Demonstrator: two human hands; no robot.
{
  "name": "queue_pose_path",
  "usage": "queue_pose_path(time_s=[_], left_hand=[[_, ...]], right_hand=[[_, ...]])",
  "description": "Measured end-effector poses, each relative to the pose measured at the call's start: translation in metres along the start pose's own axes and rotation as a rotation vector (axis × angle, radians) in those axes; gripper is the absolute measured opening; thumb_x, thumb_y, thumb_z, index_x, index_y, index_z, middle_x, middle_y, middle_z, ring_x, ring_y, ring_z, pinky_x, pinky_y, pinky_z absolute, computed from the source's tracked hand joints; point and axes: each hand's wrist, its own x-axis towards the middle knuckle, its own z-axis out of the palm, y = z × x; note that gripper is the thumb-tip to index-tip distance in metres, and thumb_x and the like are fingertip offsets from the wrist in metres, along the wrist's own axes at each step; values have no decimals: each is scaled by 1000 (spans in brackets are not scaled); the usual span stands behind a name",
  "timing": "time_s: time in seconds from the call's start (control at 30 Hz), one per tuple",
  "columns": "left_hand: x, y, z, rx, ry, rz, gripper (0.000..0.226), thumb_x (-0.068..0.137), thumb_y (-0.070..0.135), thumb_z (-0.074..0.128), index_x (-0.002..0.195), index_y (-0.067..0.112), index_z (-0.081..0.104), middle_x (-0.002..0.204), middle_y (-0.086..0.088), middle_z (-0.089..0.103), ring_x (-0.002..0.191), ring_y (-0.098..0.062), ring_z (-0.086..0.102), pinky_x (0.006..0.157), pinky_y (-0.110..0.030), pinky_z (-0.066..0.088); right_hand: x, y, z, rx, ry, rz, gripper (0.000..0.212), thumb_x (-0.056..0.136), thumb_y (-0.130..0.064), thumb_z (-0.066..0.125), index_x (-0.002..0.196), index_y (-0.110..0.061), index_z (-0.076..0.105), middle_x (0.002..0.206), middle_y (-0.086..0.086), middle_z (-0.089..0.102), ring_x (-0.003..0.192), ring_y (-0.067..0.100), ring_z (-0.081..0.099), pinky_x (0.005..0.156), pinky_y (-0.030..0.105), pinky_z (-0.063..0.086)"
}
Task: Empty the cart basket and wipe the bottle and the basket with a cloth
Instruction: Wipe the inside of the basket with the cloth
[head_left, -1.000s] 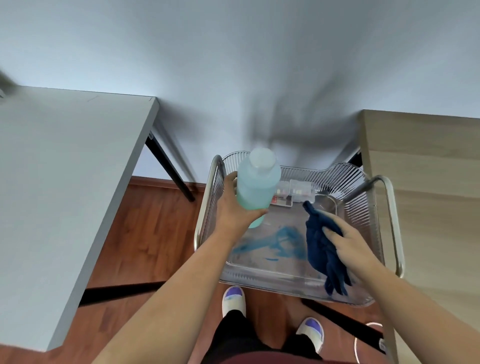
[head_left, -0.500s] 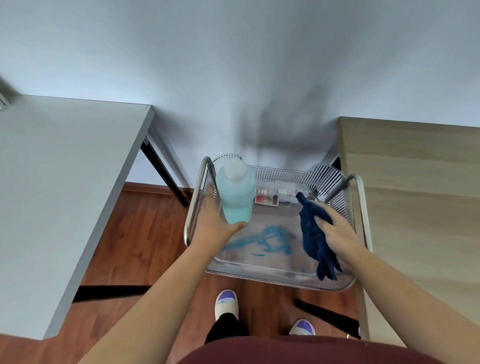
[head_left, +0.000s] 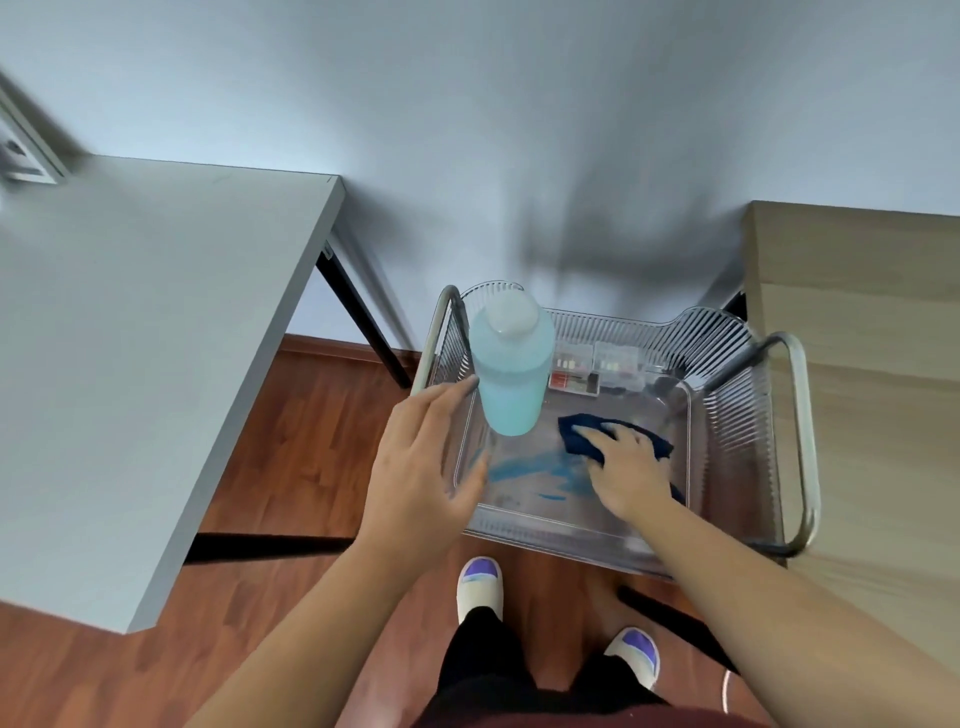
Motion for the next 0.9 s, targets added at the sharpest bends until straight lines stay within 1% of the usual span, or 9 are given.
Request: queue_pose_path(time_s=[0.07, 0.17, 0.27, 0.33, 0.37, 0.47, 0.6, 0.77, 0.9], left_hand=[[11, -6, -1, 45, 29, -3, 58, 79, 23, 65, 133, 12, 50, 125, -2, 53, 116, -13, 44, 99, -36, 43], [34, -18, -1, 164, 11, -25, 61, 79, 27, 65, 136, 12, 47, 133, -7, 52, 124, -18, 41, 107, -38, 35], [64, -36, 3, 289, -116, -113, 72, 89, 39, 57, 150, 17, 24, 156, -7, 28, 143, -22, 25, 114, -42, 23], [77, -47, 10, 332, -237, -171, 75, 94, 46, 45, 153, 20, 7, 162, -2, 8, 148, -20, 10, 117, -41, 16], [80, -50, 14, 319, -279, -187, 74, 96, 46, 42, 153, 21, 3, 163, -1, 4, 149, -19, 7, 118, -41, 16], [79, -53, 21, 202, -254, -193, 70, 98, 36, 43, 153, 25, 1, 162, -1, 12, 148, -20, 15, 115, -41, 25], [77, -53, 23, 181, -162, -201, 68, 97, 27, 44, 153, 28, 7, 158, -1, 26, 143, -26, 29, 107, -41, 35], [76, -54, 22, 160, -156, -192, 68, 96, 27, 43, 152, 34, 5, 157, 1, 28, 142, -26, 31, 105, -42, 37], [76, -56, 21, 129, -176, -194, 70, 96, 31, 43, 151, 39, 0, 158, 4, 26, 143, -26, 29, 104, -44, 37]], right_hand=[[0, -3, 9, -167, -112, -9, 49, 94, -47, 39, 141, -48, 26, 158, 0, 17, 144, 33, 10, 108, 63, 19], [-3, 4, 3, -183, -105, -39, 51, 93, -52, 37, 142, -48, 24, 159, -1, 15, 145, 30, 9, 110, 62, 14], [-10, 19, -7, -140, -13, -31, 50, 92, -45, 41, 140, -47, 29, 155, 0, 24, 139, 29, 23, 108, 54, 28], [-12, 27, -7, -172, -62, -66, 53, 92, -38, 44, 142, -46, 28, 153, 2, 23, 134, 31, 27, 105, 49, 36], [-11, 28, -6, -174, -93, -89, 54, 93, -35, 46, 143, -44, 28, 153, 3, 22, 132, 32, 27, 105, 47, 37], [-2, 22, -5, -137, -103, -98, 55, 94, -28, 51, 143, -41, 30, 151, 6, 21, 129, 34, 27, 105, 45, 38], [3, 0, 7, -217, -49, -174, 56, 92, -28, 52, 142, -39, 30, 149, 8, 23, 124, 36, 29, 98, 45, 43], [-7, 17, 10, -275, -176, -282, 50, 89, -19, 52, 133, -39, 39, 142, 6, 28, 123, 32, 34, 89, 45, 49], [5, 34, -4, -141, -66, -115, 50, 88, -20, 58, 134, -34, 43, 139, 8, 35, 118, 32, 45, 95, 43, 47]])
